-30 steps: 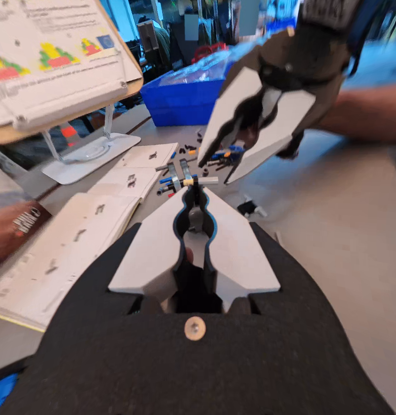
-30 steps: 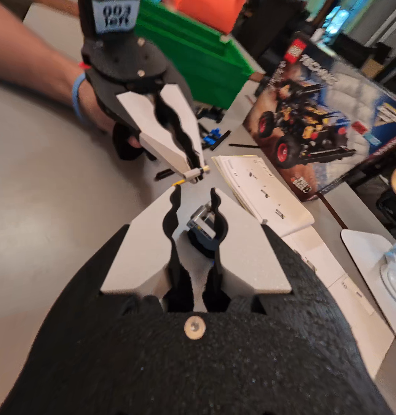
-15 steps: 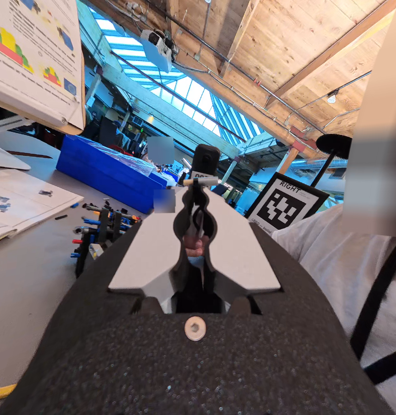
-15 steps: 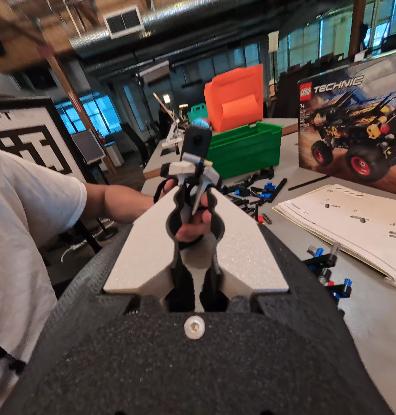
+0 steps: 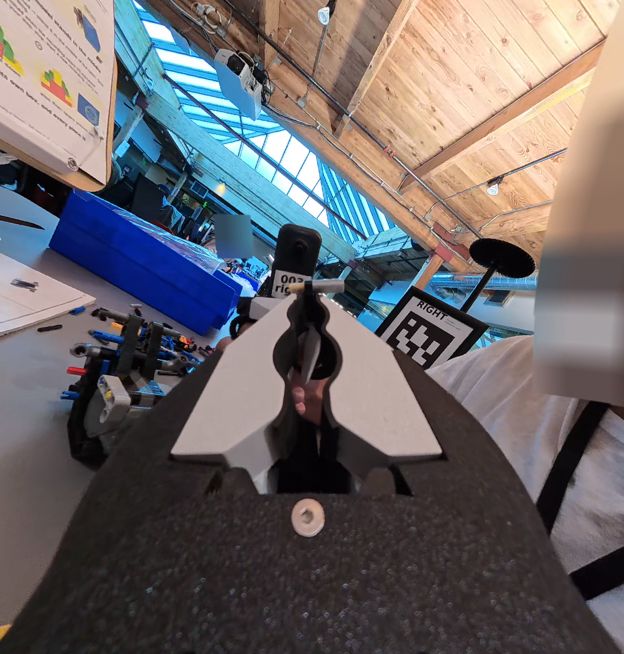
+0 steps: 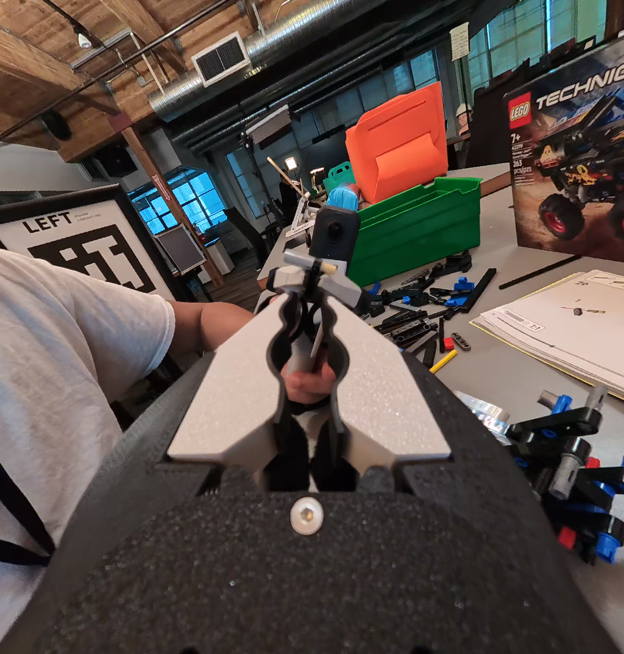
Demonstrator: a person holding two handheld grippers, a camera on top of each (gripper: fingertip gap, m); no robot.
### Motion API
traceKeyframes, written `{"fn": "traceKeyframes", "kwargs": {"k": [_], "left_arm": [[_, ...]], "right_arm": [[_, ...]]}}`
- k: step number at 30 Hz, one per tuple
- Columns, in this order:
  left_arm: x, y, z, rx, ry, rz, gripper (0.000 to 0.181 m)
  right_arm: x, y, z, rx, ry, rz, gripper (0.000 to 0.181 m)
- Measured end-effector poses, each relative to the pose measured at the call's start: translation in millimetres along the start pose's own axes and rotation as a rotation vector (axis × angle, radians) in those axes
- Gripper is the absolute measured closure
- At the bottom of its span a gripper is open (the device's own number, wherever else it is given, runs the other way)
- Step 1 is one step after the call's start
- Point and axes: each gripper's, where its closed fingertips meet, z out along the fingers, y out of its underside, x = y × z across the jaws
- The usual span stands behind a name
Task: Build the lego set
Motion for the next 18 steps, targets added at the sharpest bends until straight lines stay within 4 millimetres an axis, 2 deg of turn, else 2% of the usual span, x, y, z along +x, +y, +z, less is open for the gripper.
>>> {"fn": "traceKeyframes", "kwargs": {"k": [5,9,13,15,18], "left_arm": [[0,4,2,-0.009,-0.003,0.001,0.18],[-5,11,-1,-0.1,-0.027,0.058,0.177],[-19,10,-12,-0.226,-0.102,0.182,0.158],[-26,10,-15,-0.288,-0.166,0.343,0.147],[-40,32,-21,-0.494,-0.268,0.772,0.147]], "right_arm": [[-1,1,0,0.002,-0.004,-0.034,0.177],[5,6,-8,-0.079,0.008,-0.061,0.178],[17,2,-24,-0.123,0.049,-0.057,0.178],[18,13,-27,-0.216,0.037,0.021,0.178],[15,32,-28,-0.338,0.017,0.111,0.178]]}}
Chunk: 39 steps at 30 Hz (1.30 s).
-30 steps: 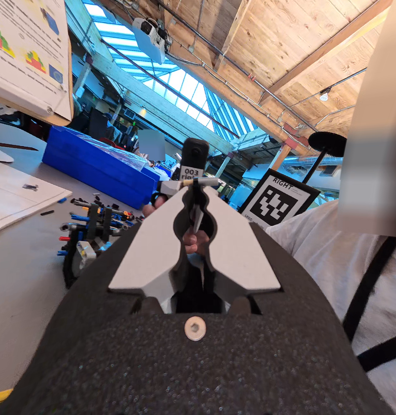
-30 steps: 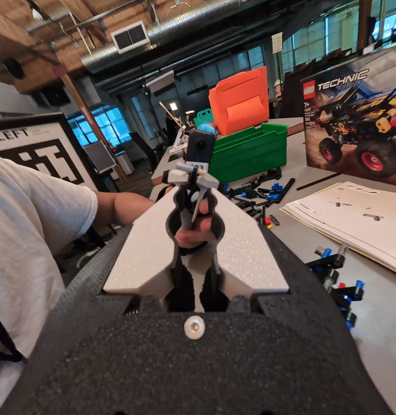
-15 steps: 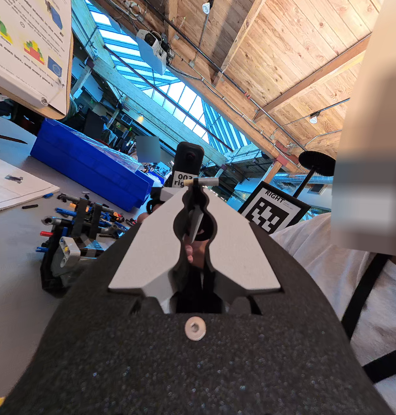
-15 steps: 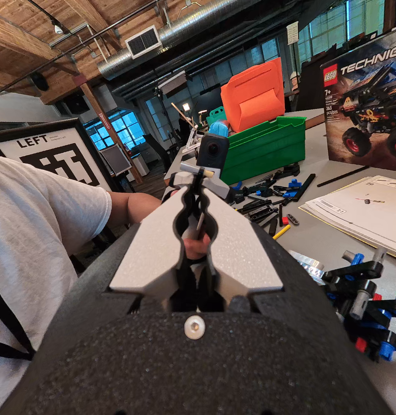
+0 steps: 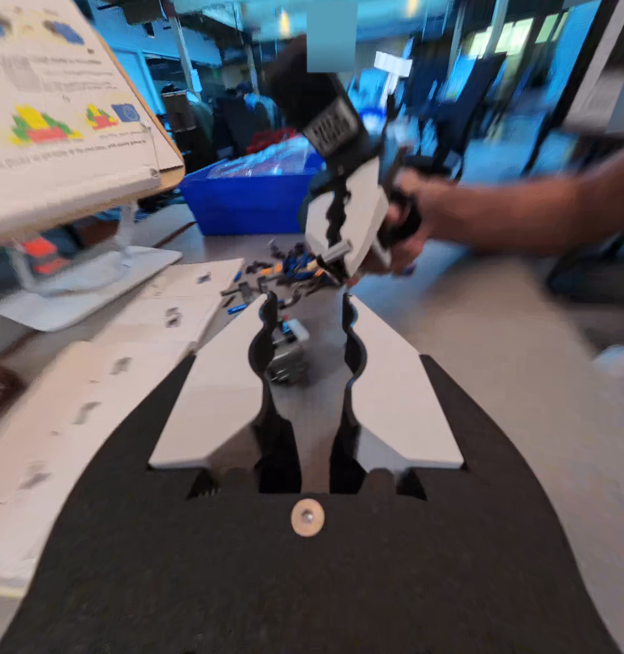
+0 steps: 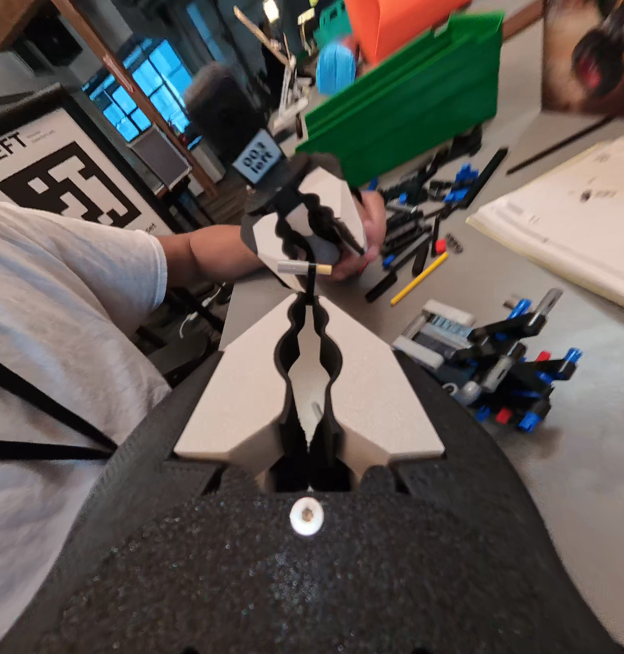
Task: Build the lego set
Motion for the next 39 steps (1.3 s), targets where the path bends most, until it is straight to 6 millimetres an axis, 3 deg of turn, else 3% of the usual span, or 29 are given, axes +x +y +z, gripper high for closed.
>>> {"fn": "traceKeyframes", "kwargs": {"k": [3,6,10,14,18,20,24,29,33,35,37,39], "left_arm": [[-2,27,7,-0.166,-0.16,0.421,0.151],[4,37,11,-0.238,-0.226,0.696,0.15],[2,29,10,-0.255,-0.322,0.885,0.148],[8,35,12,-0.303,-0.332,1.053,0.148],[8,37,16,-0.322,-0.385,1.169,0.171],[0,31,14,-0.326,-0.442,1.131,0.174],[-10,16,13,-0.264,-0.515,0.833,0.176],[-8,15,15,-0.229,-0.483,0.663,0.176],[8,34,14,-0.309,-0.234,0.515,0.16],[14,45,8,-0.37,-0.075,0.323,0.155],[24,39,5,-0.315,0.065,0.092,0.154],[20,28,3,-0.246,0.093,-0.024,0.155]], "right_arm": [[5,13,4,-0.074,0.03,0.017,0.178],[13,21,5,-0.116,0.084,0.001,0.178],[25,38,7,-0.234,0.204,-0.089,0.178],[21,45,9,-0.293,0.218,-0.126,0.178],[19,45,9,-0.304,0.225,-0.17,0.178],[22,34,7,-0.243,0.244,-0.178,0.178],[18,5,3,-0.055,0.223,-0.17,0.178],[16,-2,1,-0.013,0.224,-0.201,0.178],[17,8,-3,-0.096,0.242,-0.274,0.179],[17,9,-6,-0.123,0.262,-0.317,0.178],[15,12,-6,-0.163,0.273,-0.361,0.178],[15,18,-5,-0.222,0.307,-0.451,0.178]]}}
